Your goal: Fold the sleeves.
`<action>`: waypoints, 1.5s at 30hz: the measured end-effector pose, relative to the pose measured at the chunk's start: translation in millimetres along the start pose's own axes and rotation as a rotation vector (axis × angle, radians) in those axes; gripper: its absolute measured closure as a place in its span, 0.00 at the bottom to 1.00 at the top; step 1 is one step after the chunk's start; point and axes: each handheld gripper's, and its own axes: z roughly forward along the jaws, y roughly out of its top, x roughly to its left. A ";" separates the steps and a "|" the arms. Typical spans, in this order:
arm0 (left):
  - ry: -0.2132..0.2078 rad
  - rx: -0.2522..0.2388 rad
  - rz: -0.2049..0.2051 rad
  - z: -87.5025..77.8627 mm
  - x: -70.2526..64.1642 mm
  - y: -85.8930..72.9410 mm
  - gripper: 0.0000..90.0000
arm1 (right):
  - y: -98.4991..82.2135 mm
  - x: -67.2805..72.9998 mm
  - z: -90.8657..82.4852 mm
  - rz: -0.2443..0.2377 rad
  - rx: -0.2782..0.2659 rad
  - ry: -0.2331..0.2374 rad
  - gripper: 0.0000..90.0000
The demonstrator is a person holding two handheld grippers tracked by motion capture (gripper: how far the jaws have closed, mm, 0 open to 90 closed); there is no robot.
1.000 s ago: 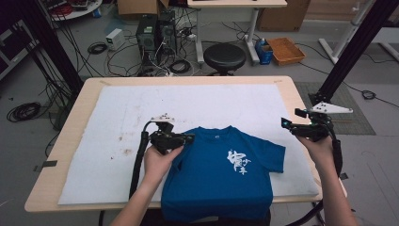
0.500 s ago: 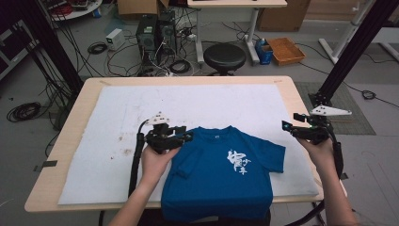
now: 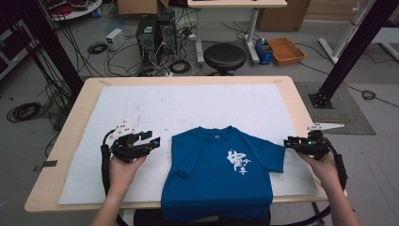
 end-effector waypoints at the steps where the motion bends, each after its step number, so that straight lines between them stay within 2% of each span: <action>1: -0.003 0.001 0.001 0.5 0.1 -0.1 0.55 | -0.4 0.8 1.8 -0.001 0.014 -0.005 0.74; 7: -0.011 0.022 0.023 4.9 -2.9 -0.6 0.55 | -4.6 2.1 10.1 -0.024 0.072 -0.021 0.79; 10: -0.013 0.021 0.023 5.2 -3.3 -0.3 0.55 | -4.7 3.9 9.7 -0.046 0.076 -0.038 0.88; 11: -0.012 0.021 0.022 5.1 -3.3 -0.2 0.55 | -4.5 4.8 9.2 -0.056 0.081 -0.032 0.96; 12: -0.012 0.021 0.021 5.1 -3.2 -0.2 0.55 | -4.4 6.8 8.7 -0.068 0.083 -0.024 0.98; 15: -0.013 0.024 0.020 5.4 -2.9 -0.2 0.55 | 0.1 14.7 4.6 -0.093 0.087 -0.007 0.99; 19: -0.015 0.020 0.019 6.0 -3.1 0.4 0.55 | 14.6 29.6 -8.5 -0.097 0.048 0.032 0.99; 20: -0.015 0.020 0.019 6.0 -3.1 0.4 0.55 | 14.6 29.6 -8.5 -0.097 0.048 0.032 0.99; 21: -0.022 0.025 0.023 6.6 -3.6 1.1 0.55 | 28.7 48.6 -16.7 -0.097 0.037 0.039 0.99; 24: -0.031 0.026 0.022 7.3 -4.1 1.6 0.55 | 43.0 74.2 -16.8 -0.111 0.040 0.037 0.99; 27: -0.036 0.029 0.022 8.5 -4.3 2.2 0.55 | 55.6 102.8 -9.7 -0.151 0.043 0.030 0.99; 30: -0.041 0.031 0.017 10.0 -4.5 2.6 0.55 | 67.5 129.4 2.9 -0.190 0.052 0.007 0.99; 34: -0.048 0.038 0.018 12.7 -6.3 2.6 0.55 | 80.3 158.5 30.1 -0.244 0.083 0.002 0.99; 38: -0.056 0.048 0.020 15.0 -7.2 1.8 0.55 | 86.1 176.2 58.8 -0.271 0.102 0.003 0.99; 40: -0.056 0.052 0.018 15.9 -7.5 1.4 0.55 | 87.0 178.6 67.6 -0.273 0.095 0.018 0.93; 42: -0.058 0.055 0.016 16.3 -7.5 1.1 0.55 | 86.9 179.3 68.9 -0.271 0.084 0.015 0.90; 45: -0.057 0.055 0.016 17.9 -6.6 0.7 0.54 | 85.5 170.3 61.2 -0.267 0.053 0.005 0.84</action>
